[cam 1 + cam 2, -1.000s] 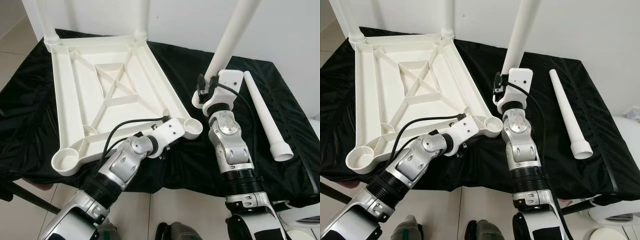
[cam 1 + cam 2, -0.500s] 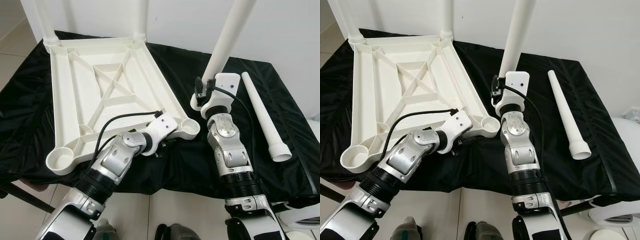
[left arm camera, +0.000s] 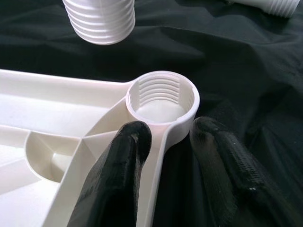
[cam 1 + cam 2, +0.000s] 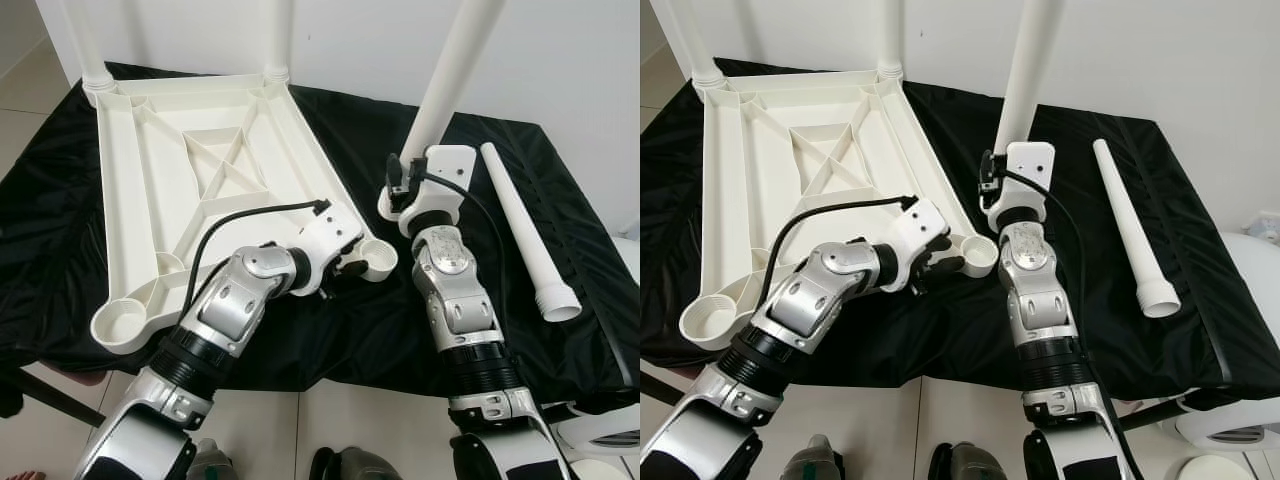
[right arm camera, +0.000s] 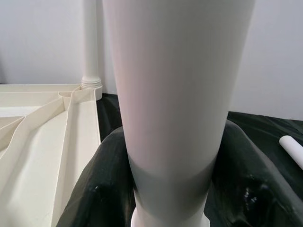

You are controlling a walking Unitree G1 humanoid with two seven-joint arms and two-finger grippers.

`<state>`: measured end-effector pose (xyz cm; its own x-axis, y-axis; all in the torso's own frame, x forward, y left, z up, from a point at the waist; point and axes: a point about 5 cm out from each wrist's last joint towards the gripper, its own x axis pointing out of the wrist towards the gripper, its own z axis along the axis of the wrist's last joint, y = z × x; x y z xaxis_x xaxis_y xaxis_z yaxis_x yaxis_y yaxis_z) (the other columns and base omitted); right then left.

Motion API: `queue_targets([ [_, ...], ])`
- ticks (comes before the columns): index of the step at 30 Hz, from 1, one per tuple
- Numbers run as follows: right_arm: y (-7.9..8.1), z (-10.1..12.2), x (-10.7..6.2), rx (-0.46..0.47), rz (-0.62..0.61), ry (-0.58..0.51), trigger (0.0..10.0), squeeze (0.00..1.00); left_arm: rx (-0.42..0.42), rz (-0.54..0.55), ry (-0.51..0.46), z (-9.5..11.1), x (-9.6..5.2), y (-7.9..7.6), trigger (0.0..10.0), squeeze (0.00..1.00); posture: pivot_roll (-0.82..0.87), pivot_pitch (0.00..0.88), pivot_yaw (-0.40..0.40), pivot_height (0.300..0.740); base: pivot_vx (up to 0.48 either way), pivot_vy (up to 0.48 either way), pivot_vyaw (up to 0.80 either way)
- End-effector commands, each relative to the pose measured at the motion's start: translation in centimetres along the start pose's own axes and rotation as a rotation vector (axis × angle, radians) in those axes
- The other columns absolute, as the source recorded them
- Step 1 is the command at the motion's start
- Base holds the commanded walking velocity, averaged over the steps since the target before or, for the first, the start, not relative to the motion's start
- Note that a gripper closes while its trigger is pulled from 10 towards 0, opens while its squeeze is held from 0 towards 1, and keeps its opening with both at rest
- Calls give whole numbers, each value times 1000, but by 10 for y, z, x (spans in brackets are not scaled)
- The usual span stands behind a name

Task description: Building children table

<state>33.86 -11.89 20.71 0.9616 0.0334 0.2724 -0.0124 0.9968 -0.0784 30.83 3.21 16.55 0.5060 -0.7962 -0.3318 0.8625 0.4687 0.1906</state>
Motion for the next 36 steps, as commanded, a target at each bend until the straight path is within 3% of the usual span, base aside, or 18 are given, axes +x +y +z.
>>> queue_targets([
  [1,-1,3,1,-14,-2,-8,10000,0,-10,-16,4,1,1,0,10000,0,96,47,-114,740,0,0,0],
  [8,-2,4,1,-16,-11,-8,10000,0,-1,-32,52,-9,2,-3,10000,0,91,59,-110,740,0,0,0],
  [16,-5,5,3,-16,-27,-10,10000,0,28,41,172,-26,7,1,10000,0,87,64,-107,740,0,0,0],
  [26,-5,6,3,-15,-31,-12,10000,0,16,82,184,-27,7,8,10000,0,86,65,-106,740,0,0,0],
  [27,-6,6,3,-14,-31,-11,10000,0,17,87,184,-27,8,9,8941,0,86,65,-106,740,0,0,0],
  [28,-6,6,2,-13,-31,-9,10000,0,20,93,191,-28,7,11,6980,0,82,68,-104,740,0,0,0],
  [30,-6,5,1,-12,-30,-8,10000,0,22,98,197,-29,7,12,6980,0,82,68,-104,740,0,0,0],
  [32,-7,5,0,-9,-32,-5,10000,0,44,97,220,-32,7,12,3882,0,76,71,-100,740,0,0,0],
  [35,-9,6,-1,-7,-35,-4,10000,0,61,93,237,-34,7,11,4549,0,72,72,-97,740,0,0,0],
  [36,-10,6,-2,-6,-38,-5,10000,0,74,94,250,-35,8,11,10000,0,71,72,-97,740,0,0,0],
])
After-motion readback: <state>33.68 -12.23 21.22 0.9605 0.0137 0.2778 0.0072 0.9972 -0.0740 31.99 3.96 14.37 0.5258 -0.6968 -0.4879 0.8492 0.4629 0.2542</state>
